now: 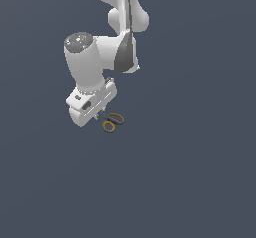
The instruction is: Pick up the object and move it to a goal position.
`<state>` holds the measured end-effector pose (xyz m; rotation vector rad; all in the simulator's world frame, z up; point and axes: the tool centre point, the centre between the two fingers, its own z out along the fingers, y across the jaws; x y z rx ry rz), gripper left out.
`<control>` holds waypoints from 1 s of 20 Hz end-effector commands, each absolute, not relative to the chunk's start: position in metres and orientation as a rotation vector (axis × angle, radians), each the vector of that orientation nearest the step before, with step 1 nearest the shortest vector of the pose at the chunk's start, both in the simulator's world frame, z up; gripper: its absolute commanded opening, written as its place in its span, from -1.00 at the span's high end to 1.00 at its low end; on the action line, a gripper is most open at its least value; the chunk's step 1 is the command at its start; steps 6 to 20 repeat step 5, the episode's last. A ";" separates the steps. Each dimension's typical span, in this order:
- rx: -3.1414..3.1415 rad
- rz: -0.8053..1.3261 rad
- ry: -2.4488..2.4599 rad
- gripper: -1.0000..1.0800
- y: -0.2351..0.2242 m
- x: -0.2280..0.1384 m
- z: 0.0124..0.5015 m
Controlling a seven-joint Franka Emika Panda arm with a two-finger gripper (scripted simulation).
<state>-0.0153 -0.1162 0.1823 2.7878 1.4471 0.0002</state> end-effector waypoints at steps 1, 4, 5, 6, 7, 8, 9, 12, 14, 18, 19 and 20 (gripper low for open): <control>2.788 0.000 1.448 1.00 -0.117 -0.017 0.188; 2.788 0.000 1.447 1.00 -0.118 -0.016 0.188; 2.788 0.000 1.447 1.00 -0.118 -0.016 0.188; 2.788 0.000 1.447 1.00 -0.118 -0.016 0.188; 2.788 0.000 1.447 1.00 -0.118 -0.016 0.188; 2.788 0.000 1.447 1.00 -0.118 -0.016 0.188; 2.788 0.000 1.447 1.00 -0.118 -0.016 0.188; 2.788 0.000 1.447 1.00 -0.118 -0.016 0.188; 2.788 0.000 1.447 1.00 -0.118 -0.016 0.188; 2.788 0.000 1.447 1.00 -0.118 -0.016 0.188; 2.788 0.000 1.447 1.00 -0.118 -0.016 0.188; 2.788 0.000 1.447 1.00 -0.118 -0.016 0.188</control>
